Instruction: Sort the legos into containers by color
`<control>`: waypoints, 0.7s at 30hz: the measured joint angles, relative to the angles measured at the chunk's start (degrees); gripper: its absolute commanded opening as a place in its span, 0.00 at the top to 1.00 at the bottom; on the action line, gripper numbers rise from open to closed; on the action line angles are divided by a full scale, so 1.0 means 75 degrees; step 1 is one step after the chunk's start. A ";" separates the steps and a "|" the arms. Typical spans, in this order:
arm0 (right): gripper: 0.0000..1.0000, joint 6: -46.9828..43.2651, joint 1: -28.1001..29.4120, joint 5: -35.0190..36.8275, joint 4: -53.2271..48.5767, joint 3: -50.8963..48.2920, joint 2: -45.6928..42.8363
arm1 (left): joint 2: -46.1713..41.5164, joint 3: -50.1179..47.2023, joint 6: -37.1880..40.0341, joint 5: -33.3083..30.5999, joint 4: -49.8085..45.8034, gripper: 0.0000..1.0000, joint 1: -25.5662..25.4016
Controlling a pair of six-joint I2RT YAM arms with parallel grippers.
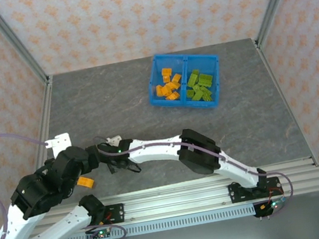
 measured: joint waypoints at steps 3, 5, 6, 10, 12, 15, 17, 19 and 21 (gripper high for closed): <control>0.45 0.0093 0.0000 0.0143 -0.0239 0.0099 0.0058 | 0.0000 -0.0090 -0.0003 -0.0009 0.0003 0.00 -0.0003; 0.48 0.0175 -0.0006 0.0207 -0.0300 0.0096 0.0058 | 0.0003 -0.0149 -0.0006 0.0000 0.0003 0.00 -0.0003; 0.50 0.0233 -0.0006 0.0242 -0.0326 0.0090 0.0058 | 0.0006 -0.0160 -0.0006 0.0003 0.0006 0.00 -0.0003; 0.63 0.0440 -0.0006 0.0376 -0.0254 -0.0114 -0.0026 | 0.0017 -0.0175 -0.0009 0.0058 0.0055 0.00 -0.0003; 0.70 0.0554 -0.0009 0.0428 -0.0140 -0.0306 -0.0140 | 0.0044 -0.0178 -0.0012 0.0111 0.0119 0.00 -0.0003; 0.72 0.0752 -0.0009 0.0452 0.0160 -0.0787 -0.0428 | 0.0137 -0.0181 -0.0052 0.0268 0.0268 0.00 -0.0003; 0.72 0.0828 -0.0009 0.0460 0.0329 -0.1204 -0.0676 | 0.0195 -0.0189 -0.0061 0.0455 0.0420 0.00 -0.0003; 0.72 0.0866 -0.0026 0.0510 0.0417 -0.1816 -0.1072 | 0.0210 -0.0251 0.0003 0.0688 0.0653 0.00 -0.0003; 0.72 0.0863 -0.0105 0.0580 0.0458 -0.2454 -0.1542 | 0.0213 -0.0347 0.0105 0.0935 0.0877 0.00 -0.0003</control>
